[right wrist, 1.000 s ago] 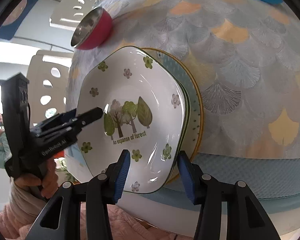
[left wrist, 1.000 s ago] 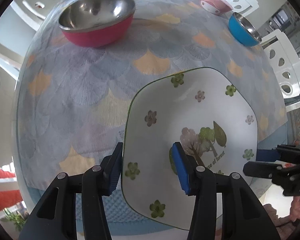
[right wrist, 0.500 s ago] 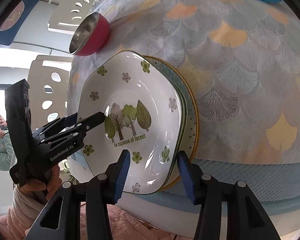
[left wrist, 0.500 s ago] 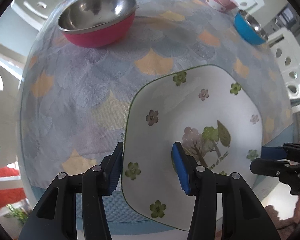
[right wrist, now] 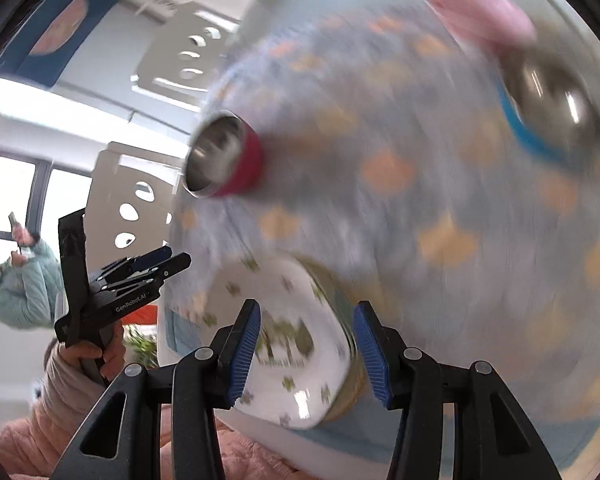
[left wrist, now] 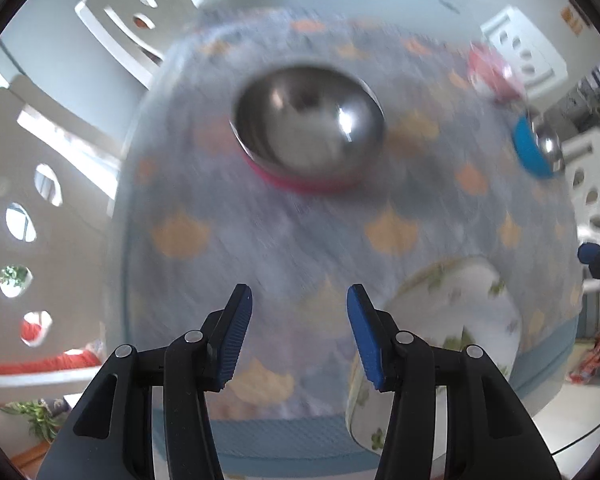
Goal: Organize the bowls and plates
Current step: 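Reach the right gripper to the red steel bowl and grasp its rim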
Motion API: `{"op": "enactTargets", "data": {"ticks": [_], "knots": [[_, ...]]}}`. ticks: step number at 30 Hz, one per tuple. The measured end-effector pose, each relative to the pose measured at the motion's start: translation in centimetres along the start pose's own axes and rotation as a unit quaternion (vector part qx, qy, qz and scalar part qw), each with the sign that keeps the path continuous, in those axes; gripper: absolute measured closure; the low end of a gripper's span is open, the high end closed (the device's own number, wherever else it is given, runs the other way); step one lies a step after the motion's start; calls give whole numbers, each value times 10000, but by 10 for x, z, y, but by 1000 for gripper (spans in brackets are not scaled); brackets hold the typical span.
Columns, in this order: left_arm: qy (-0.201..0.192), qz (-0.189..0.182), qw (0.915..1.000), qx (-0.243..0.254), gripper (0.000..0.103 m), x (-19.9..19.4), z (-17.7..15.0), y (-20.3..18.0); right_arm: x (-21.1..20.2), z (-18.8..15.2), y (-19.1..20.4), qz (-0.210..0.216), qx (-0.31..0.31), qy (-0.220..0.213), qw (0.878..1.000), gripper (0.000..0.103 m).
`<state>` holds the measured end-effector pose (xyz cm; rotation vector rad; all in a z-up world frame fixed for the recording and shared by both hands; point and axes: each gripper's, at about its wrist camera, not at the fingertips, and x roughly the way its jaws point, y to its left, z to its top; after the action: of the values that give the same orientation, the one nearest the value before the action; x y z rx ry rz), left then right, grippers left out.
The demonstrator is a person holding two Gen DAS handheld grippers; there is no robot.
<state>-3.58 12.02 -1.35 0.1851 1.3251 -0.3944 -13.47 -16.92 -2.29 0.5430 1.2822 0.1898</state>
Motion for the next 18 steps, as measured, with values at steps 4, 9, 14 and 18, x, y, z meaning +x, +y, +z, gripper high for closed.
{"op": "enactTargets", "data": {"ticks": [4,9,14,18], "knots": [[-150,19,9993,-339,56,-9,37,24,-7,48,40,-61,-616,-83,9981,55],[-154,46,9980,-607,56,9,69,40,34,102,77,367,-787,91,9962,55],[-29,32,9968,-800,56,43,88,49,104,137,79,409,-349,312,9981,55],[165,-100,9959,-884,56,69,92,51,148,149,64,549,89,588,9967,55]]}}
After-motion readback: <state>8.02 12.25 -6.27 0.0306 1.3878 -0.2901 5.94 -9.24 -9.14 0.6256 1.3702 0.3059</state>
